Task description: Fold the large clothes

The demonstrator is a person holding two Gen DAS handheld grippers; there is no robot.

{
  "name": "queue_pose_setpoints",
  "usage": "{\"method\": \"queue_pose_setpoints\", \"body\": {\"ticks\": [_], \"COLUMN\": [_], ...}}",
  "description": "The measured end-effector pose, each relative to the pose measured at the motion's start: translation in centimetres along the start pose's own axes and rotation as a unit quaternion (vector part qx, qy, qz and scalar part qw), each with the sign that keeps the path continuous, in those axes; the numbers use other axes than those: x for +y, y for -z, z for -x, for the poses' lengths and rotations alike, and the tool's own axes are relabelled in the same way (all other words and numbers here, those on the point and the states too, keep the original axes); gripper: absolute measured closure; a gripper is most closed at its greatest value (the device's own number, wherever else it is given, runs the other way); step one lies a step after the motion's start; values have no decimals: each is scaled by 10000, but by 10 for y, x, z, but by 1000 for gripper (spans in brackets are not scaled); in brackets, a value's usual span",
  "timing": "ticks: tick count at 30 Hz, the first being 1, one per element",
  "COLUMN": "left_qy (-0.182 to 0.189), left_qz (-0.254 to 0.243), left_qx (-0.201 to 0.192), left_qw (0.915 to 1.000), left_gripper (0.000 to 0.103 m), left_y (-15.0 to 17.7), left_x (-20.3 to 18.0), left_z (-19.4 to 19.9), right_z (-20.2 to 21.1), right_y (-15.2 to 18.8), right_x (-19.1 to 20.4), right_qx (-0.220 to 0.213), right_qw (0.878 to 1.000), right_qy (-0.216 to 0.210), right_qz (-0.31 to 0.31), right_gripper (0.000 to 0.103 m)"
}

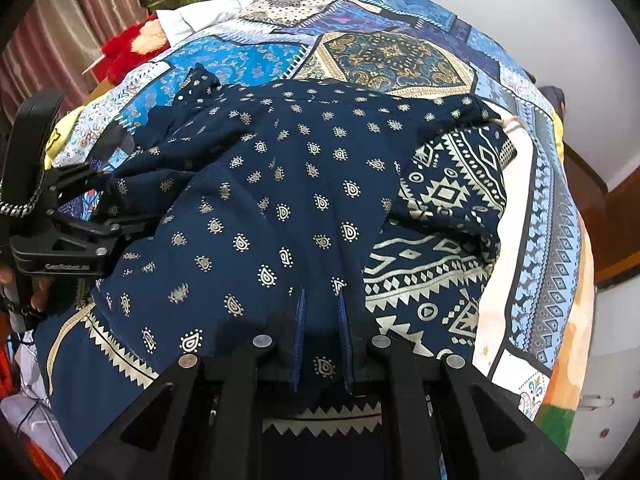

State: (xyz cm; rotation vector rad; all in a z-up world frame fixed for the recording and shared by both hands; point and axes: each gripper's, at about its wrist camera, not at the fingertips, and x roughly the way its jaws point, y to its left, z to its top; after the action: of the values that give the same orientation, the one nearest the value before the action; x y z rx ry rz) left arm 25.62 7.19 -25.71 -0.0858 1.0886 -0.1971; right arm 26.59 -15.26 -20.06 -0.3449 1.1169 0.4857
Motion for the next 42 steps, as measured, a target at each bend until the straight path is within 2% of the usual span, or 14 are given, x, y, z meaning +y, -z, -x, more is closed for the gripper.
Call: {"method": "queue_pose_setpoints", "body": {"ticks": [6, 8, 9, 10, 11, 12, 16, 18, 21, 25, 30, 34, 37, 42], "left_qy": [91, 2, -26, -20, -9, 7, -32, -163, -393, -664, -631, -477, -286, -259], "left_qz": [199, 165, 146, 138, 152, 177, 214, 185, 262, 516, 1261, 1590, 1516, 1205], "left_qx": [9, 25, 34, 43, 53, 66, 45, -78, -414, -651, -389, -47, 34, 180], "left_qw": [9998, 9999, 9999, 9999, 9999, 9998, 9998, 9997, 9980, 9943, 9892, 9861, 9880, 9922], "left_gripper": [23, 21, 20, 20, 20, 20, 20, 20, 20, 20, 20, 20, 20, 23], "left_y": [13, 19, 22, 26, 28, 30, 29, 23, 7, -21, -60, -75, -87, -109], "left_x": [9, 12, 13, 14, 16, 17, 27, 33, 50, 83, 141, 165, 164, 155], "left_z": [10, 12, 13, 13, 14, 15, 32, 46, 73, 83, 47, 5, -18, -48], "right_z": [8, 12, 15, 18, 22, 26, 33, 38, 47, 48, 32, 7, -14, -45], "right_y": [4, 7, 9, 11, 15, 17, 25, 26, 26, 10, -15, -35, -50, -73], "right_x": [4, 3, 0, -3, -9, -14, -45, -57, -75, -99, -131, -150, -161, -171], "right_qx": [12, -35, -83, -141, -324, -432, -315, -327, -465, -665, -750, -627, -481, -333], "right_qw": [9994, 9985, 9971, 9950, 9903, 9893, 9951, 9944, 9919, 9839, 9707, 9654, 9650, 9676], "right_qy": [340, 525, 748, 979, 1353, 1396, 774, 673, 428, -38, -411, -551, -612, -682], "right_qz": [104, 128, 119, 102, 56, 25, -538, -740, -1101, -1659, -2246, -2470, -2504, -2408], "right_gripper": [91, 82, 56, 23, 13, 8, 8, 8, 8, 8, 8, 8, 8, 11]}}
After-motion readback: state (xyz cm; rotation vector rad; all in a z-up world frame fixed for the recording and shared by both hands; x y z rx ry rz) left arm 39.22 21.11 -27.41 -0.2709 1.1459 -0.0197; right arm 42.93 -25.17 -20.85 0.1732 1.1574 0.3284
